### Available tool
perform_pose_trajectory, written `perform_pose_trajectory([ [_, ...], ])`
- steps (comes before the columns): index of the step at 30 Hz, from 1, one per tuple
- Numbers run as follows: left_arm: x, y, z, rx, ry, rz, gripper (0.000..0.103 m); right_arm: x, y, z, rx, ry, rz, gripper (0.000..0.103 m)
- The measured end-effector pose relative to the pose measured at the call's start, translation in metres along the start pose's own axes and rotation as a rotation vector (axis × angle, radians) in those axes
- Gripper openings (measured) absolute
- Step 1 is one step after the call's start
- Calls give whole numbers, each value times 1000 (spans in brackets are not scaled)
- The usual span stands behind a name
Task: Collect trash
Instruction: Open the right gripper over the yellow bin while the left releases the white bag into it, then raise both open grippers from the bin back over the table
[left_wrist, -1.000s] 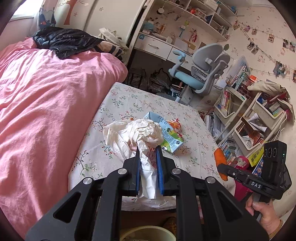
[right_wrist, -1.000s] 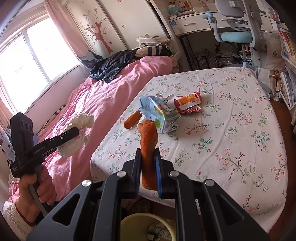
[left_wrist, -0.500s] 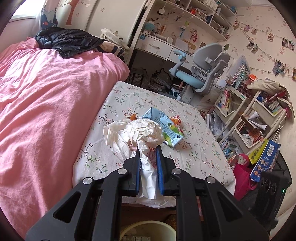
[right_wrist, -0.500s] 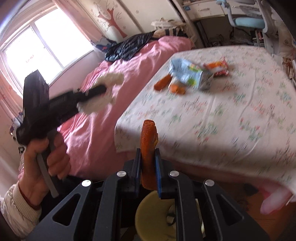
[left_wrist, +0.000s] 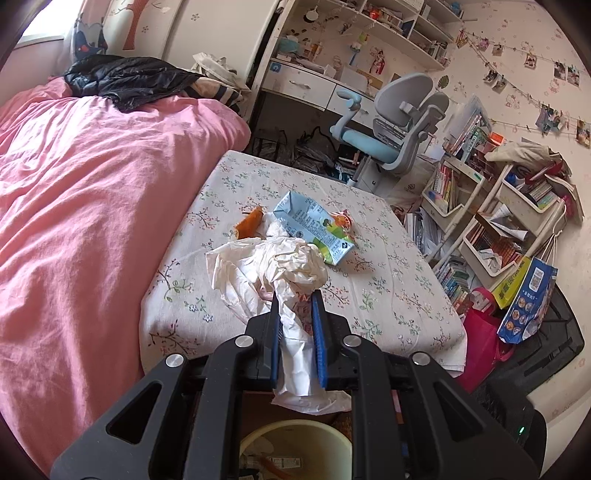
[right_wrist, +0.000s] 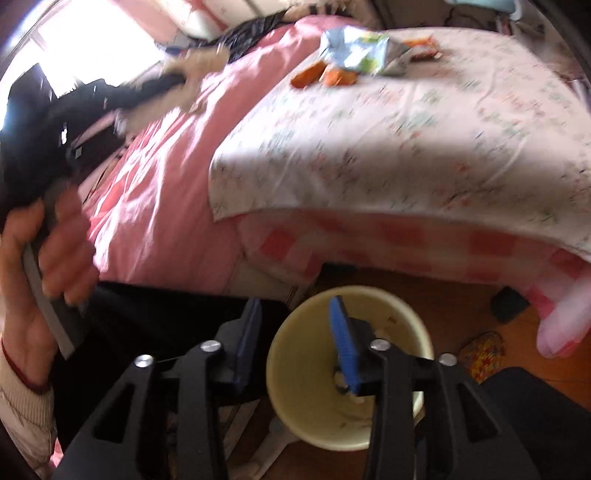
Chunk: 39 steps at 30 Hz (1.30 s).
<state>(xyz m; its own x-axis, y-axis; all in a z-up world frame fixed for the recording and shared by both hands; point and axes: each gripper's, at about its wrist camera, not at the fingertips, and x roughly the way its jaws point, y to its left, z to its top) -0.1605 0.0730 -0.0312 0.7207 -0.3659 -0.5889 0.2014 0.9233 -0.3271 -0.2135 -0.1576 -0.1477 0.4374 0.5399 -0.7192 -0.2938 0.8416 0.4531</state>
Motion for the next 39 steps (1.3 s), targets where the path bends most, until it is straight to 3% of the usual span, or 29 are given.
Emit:
perform_pose_trajectory([
  [11, -2, -25, -42, 53, 79, -29, 14, -52, -11, 14, 17, -298, -158, 62],
  [21, 5, -51, -98, 128, 229, -19, 14, -70, -22, 16, 58, -390, -175, 68],
  [25, 10, -57, -121, 156, 329, -14, 15, -72, -23, 16, 69, -396, -171, 69],
  [26, 11, -58, -126, 160, 351, -12, 17, -73, -24, 16, 70, -397, -170, 69],
  [29, 18, -61, -137, 175, 414, 11, 42, -74, -25, 16, 76, -399, -170, 71],
  [31, 14, -60, -135, 180, 386, 39, 54, -75, -26, 15, 80, -401, -172, 71],
  [39, -7, -37, -112, 37, 208, 70, 62, -72, -27, 14, 76, -386, -177, 71],
])
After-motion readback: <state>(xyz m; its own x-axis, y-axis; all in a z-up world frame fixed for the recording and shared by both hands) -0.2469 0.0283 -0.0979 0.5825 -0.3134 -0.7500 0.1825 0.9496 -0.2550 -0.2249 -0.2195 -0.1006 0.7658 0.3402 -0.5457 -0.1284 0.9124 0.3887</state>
